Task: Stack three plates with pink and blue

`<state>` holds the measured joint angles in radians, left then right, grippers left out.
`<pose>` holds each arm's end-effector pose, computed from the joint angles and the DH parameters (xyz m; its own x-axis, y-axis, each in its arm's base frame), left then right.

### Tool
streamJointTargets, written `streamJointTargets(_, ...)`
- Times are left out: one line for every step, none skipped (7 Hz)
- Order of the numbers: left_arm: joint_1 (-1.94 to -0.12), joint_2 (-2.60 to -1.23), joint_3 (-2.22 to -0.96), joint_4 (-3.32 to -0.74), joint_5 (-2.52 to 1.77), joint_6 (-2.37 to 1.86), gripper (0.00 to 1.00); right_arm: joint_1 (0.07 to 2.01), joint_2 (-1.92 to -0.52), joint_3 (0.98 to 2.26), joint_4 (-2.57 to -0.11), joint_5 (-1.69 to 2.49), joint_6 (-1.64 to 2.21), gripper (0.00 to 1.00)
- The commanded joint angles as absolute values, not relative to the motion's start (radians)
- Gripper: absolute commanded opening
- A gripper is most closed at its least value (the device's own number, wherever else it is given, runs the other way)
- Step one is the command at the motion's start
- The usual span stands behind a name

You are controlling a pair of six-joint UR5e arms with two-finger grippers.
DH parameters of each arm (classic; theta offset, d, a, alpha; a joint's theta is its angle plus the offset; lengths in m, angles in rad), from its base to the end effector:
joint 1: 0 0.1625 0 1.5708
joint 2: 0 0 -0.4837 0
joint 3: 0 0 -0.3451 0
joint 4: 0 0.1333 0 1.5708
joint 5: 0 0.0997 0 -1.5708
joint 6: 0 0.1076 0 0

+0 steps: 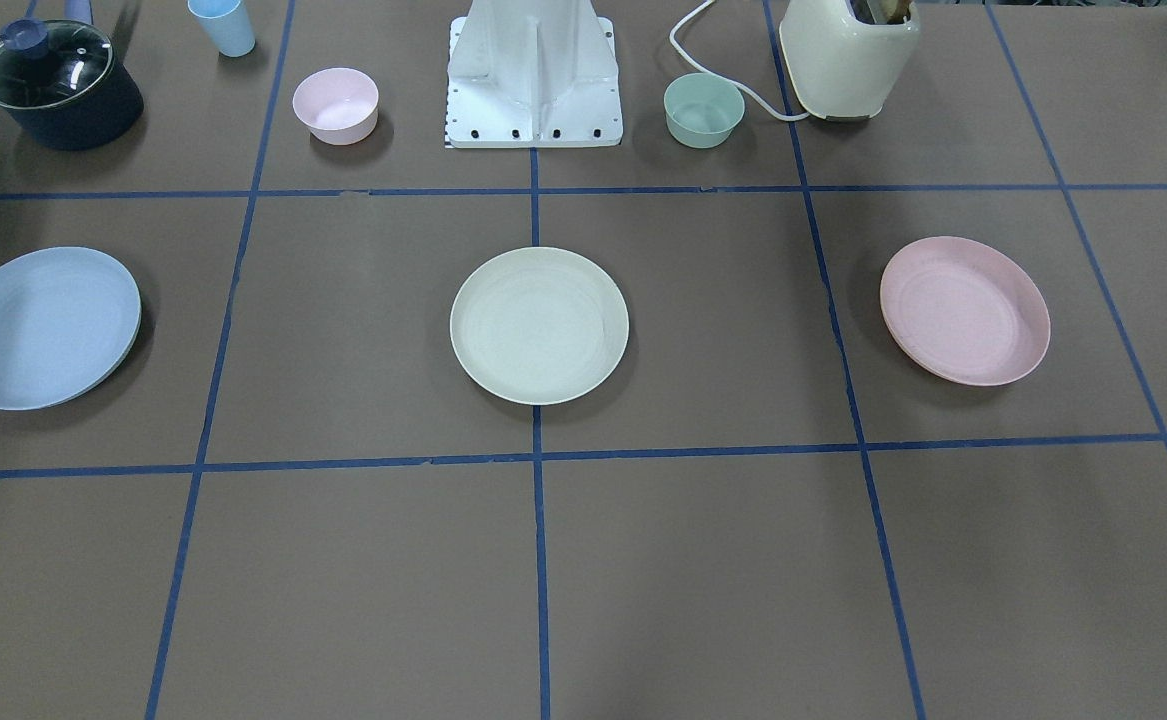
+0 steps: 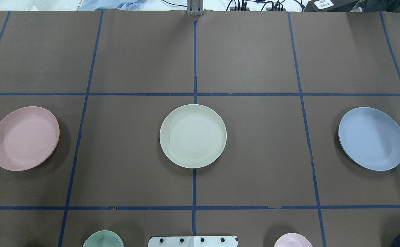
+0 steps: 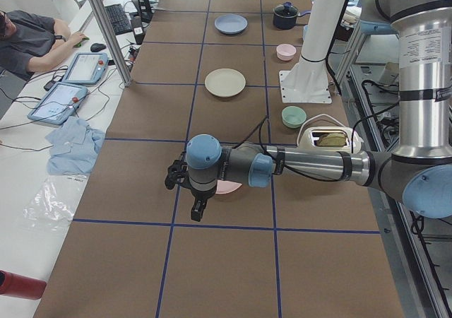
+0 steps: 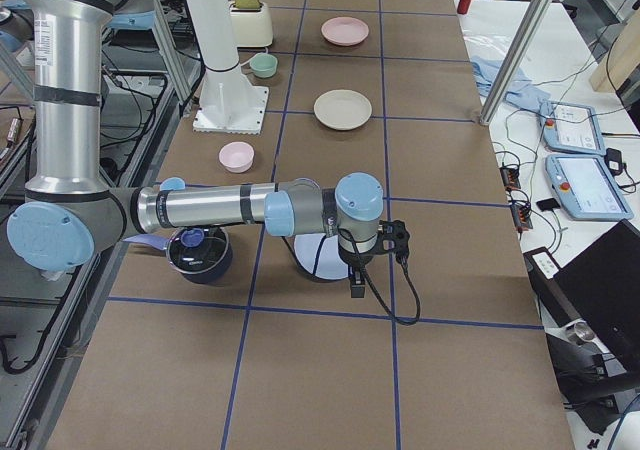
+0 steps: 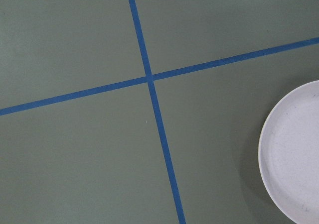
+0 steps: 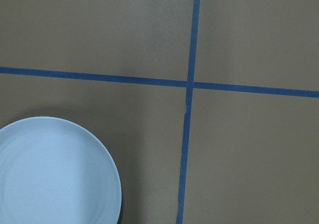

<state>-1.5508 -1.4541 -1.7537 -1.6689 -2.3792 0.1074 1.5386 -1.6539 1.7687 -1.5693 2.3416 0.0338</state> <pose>-0.0475 -0.3996 0.6771 0.6821 0.2370 -0.6918 -0.0934 0.9665 0.2391 0.0451 -0.4123 0.6701 0.7151 -0.0703 0.6955 0.0078 0.9957 0.0926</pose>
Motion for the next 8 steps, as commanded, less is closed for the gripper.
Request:
streamJointTargets(-1.551,-1.453,-1.767,-1.681,-2.379,0.109,1.00,1.539,-1.652,1.770,-1.569,2.341,0.034,1.00)
streamJointTargets(-1.551,-1.451,-1.769,-1.701,-2.379,0.107,1.00,1.539,-1.652,1.770,-1.569,2.342,0.034,1.00)
streamJointTargets(-1.549,-1.450,-1.793,-1.704,-2.379,0.107,1.00,1.539,-1.652,1.770,-1.569,2.342,0.034,1.00)
streamJointTargets(-1.548,-1.447,-1.801,-1.747,-2.379,0.115,1.00,1.539,-1.652,1.772,-1.569,2.342,0.034,1.00)
streamJointTargets(-1.548,-1.427,-1.801,-1.834,-2.381,0.123,1.00,1.539,-1.652,1.772,-1.569,2.342,0.035,1.00)
streamJointTargets(-1.548,-1.430,-1.790,-1.918,-2.379,0.121,1.00,1.539,-1.651,1.772,-1.569,2.344,0.035,1.00)
streamJointTargets(-1.548,-1.428,-1.798,-2.003,-2.381,0.120,1.00,1.539,-1.646,1.772,-1.539,2.342,0.034,1.00)
streamJointTargets(-1.545,-1.457,-1.783,-2.101,-2.379,0.111,1.00,1.539,-1.652,1.767,-1.447,2.344,0.032,1.00)
